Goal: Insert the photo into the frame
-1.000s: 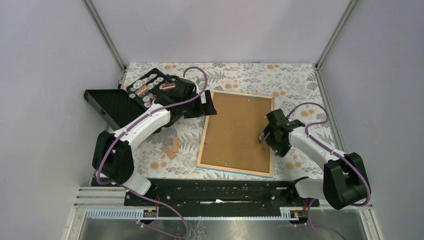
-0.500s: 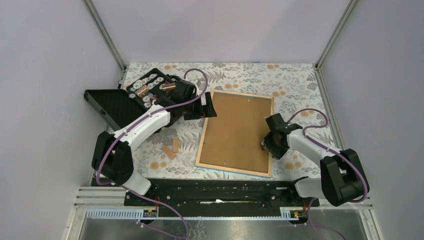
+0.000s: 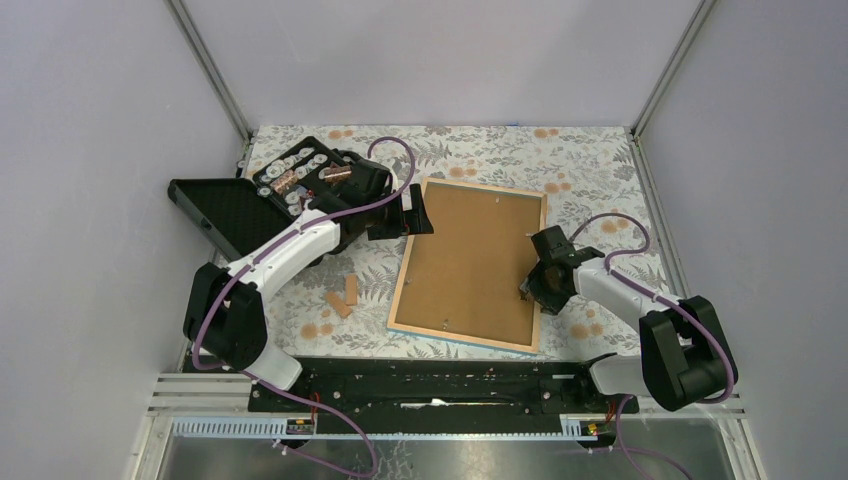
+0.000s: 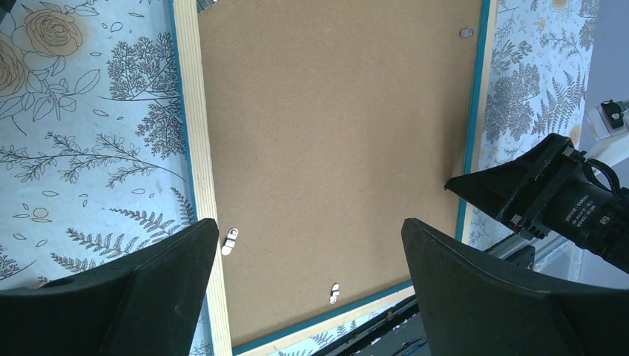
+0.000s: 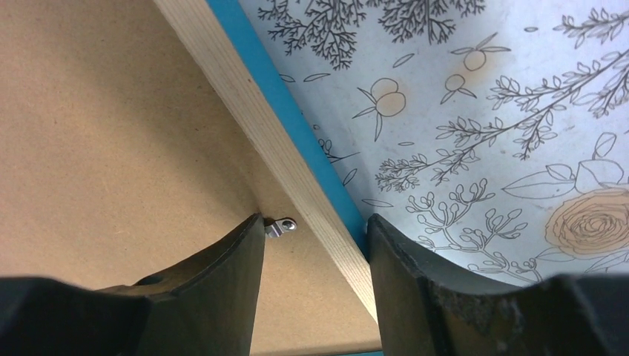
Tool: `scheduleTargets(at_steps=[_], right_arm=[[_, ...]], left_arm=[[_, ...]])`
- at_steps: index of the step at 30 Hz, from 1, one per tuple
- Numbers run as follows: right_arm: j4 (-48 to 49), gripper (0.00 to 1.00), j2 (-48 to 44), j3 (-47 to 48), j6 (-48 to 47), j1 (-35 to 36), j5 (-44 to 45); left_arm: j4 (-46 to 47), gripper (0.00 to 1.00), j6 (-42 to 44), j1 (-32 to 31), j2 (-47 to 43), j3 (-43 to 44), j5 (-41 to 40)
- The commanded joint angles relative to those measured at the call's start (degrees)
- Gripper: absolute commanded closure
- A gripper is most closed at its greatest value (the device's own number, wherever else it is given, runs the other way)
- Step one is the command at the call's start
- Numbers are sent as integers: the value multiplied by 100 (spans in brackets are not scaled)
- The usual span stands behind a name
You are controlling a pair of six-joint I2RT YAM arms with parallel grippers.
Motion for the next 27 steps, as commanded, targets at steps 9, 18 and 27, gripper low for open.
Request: scheduleTargets(at_steps=[9, 18, 27], right_arm=[[-154, 88, 456, 43, -1445, 56, -339], [53, 100, 598, 185, -2169, 51, -676], [-342, 100, 1009, 331, -2406, 55, -849]], left_arm=[[198, 1, -6, 140, -140, -31, 97], [224, 2, -30, 139, -49, -59, 201], [271, 2, -3, 139, -79, -111, 142]])
